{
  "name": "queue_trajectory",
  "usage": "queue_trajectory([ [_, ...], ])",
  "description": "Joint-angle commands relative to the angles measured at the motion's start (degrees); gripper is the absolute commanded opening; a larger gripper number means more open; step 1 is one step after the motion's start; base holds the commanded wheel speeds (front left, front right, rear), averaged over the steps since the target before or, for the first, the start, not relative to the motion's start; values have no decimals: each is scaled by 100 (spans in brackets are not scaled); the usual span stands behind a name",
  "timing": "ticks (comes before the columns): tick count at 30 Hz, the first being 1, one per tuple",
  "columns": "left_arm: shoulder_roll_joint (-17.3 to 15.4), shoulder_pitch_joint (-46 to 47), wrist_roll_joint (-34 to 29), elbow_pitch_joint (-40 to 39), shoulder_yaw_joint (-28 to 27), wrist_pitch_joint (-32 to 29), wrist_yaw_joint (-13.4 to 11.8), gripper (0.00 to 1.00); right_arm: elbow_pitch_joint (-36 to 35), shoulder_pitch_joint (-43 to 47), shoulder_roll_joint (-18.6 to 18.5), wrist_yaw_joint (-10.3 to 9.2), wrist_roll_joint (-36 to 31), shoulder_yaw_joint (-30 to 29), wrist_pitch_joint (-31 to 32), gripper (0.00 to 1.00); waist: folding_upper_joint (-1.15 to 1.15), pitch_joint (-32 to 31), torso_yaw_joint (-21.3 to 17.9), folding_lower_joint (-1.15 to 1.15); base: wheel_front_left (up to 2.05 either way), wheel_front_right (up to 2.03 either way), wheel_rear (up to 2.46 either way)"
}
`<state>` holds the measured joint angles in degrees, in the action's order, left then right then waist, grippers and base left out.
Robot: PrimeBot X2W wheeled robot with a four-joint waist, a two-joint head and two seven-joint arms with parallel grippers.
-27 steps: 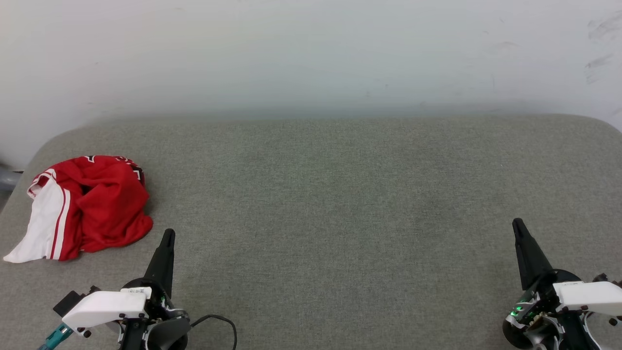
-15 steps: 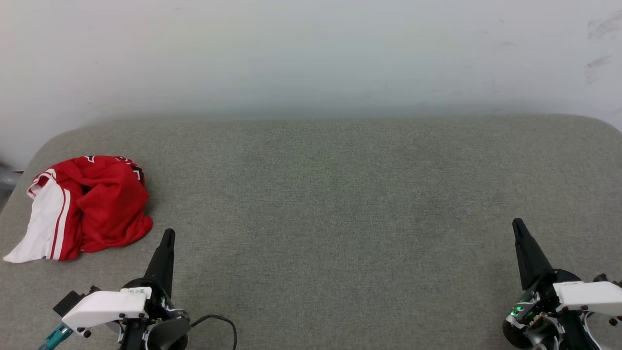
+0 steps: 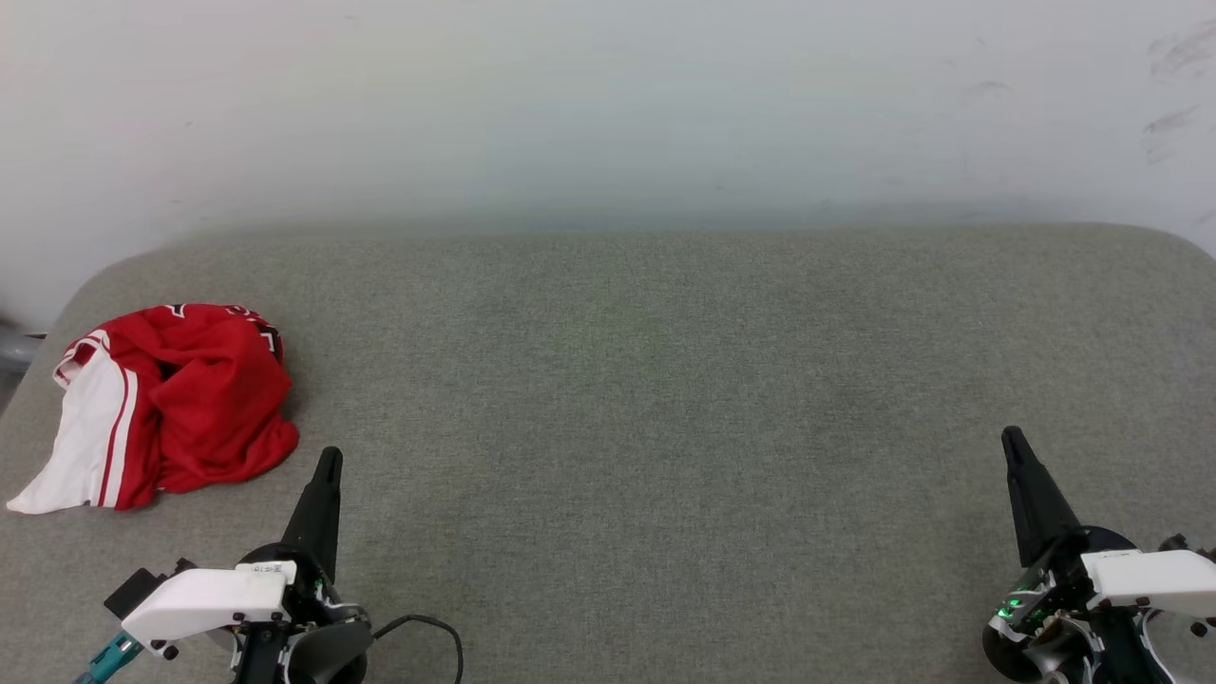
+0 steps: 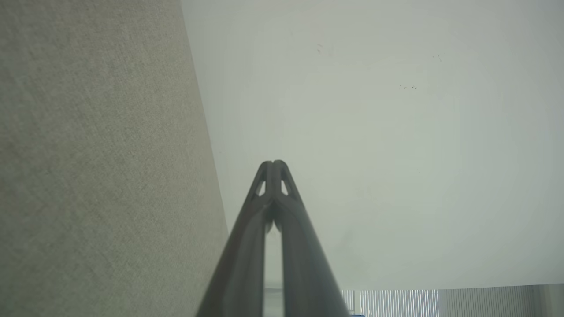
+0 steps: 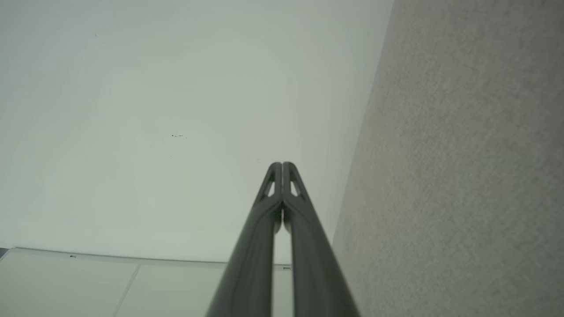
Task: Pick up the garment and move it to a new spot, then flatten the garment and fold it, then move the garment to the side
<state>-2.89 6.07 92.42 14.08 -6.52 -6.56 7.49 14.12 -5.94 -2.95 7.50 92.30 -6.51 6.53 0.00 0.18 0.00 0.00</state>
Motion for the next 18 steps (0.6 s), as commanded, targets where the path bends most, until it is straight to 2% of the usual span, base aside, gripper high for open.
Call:
queue_trajectory([
  [1, 12, 38, -7, -6, -14, -6, 12, 0, -1, -73, 17, -2, 20, 0, -2, 0, 0, 0, 0, 0, 0, 0, 0],
  [6, 12, 38, -7, -6, -14, -6, 12, 0, -1, -73, 17, -2, 20, 0, -2, 0, 0, 0, 0, 0, 0, 0, 0],
  [7, 0, 0, 0, 0, 0, 0, 0, 100, 0, 0, 0, 0, 0, 0, -1, 100, 0, 0, 0, 0, 0, 0, 0],
  [10, 8, -83, -4, 105, 24, 7, -1, 100, 102, 90, 3, -1, -5, 11, -8, 100, 0, 0, 0, 0, 0, 0, 0],
  [18, 4, -114, -101, -80, 292, 223, -1, 100, -212, 193, 3, -1, -96, 192, -243, 100, 0, -7, 5, 0, 0, 0, 0],
])
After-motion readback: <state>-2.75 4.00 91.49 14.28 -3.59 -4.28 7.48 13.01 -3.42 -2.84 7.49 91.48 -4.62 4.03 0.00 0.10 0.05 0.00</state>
